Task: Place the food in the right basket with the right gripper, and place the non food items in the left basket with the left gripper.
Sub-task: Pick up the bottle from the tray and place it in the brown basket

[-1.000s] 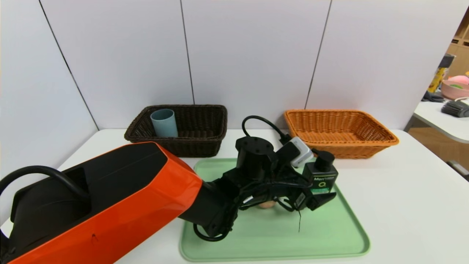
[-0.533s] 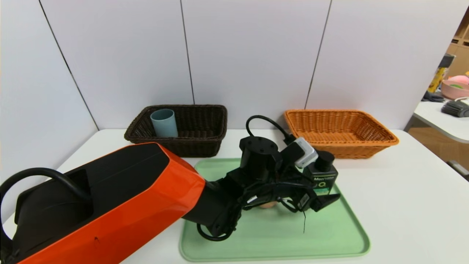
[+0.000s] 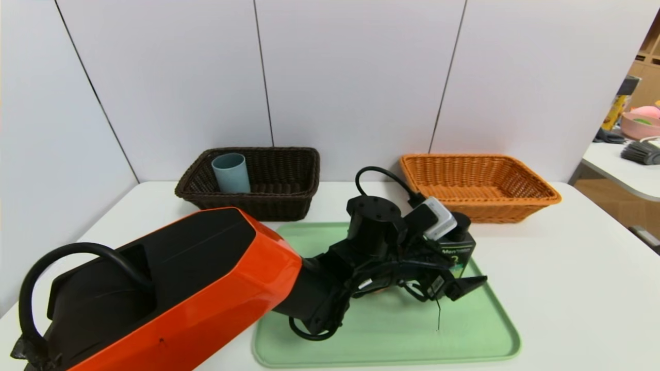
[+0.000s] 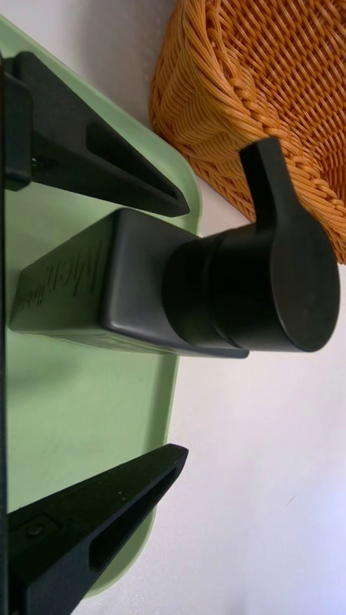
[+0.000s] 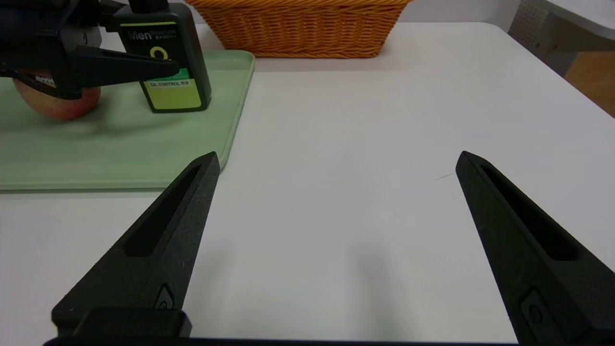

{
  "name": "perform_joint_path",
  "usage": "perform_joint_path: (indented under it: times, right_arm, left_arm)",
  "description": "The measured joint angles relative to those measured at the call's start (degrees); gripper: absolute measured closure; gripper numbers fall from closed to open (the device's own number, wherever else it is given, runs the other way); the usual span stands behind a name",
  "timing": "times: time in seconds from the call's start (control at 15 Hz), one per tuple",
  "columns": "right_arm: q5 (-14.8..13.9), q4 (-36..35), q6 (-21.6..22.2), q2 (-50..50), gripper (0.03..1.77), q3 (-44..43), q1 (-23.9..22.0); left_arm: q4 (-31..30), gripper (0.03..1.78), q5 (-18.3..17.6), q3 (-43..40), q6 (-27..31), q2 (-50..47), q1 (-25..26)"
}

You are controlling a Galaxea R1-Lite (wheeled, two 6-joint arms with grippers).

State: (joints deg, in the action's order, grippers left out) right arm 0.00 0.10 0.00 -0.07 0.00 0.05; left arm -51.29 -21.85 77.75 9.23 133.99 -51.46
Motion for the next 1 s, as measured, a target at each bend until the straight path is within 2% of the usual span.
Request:
perform_joint_path:
  times: [1.0]
  right_arm:
    - [0.00, 0.00, 0.00, 0.00, 0.10, 0.00, -0.02]
  left_arm:
    - [-0.41, 0.12, -0.01, 3.34, -0.02, 3.30, -0.48]
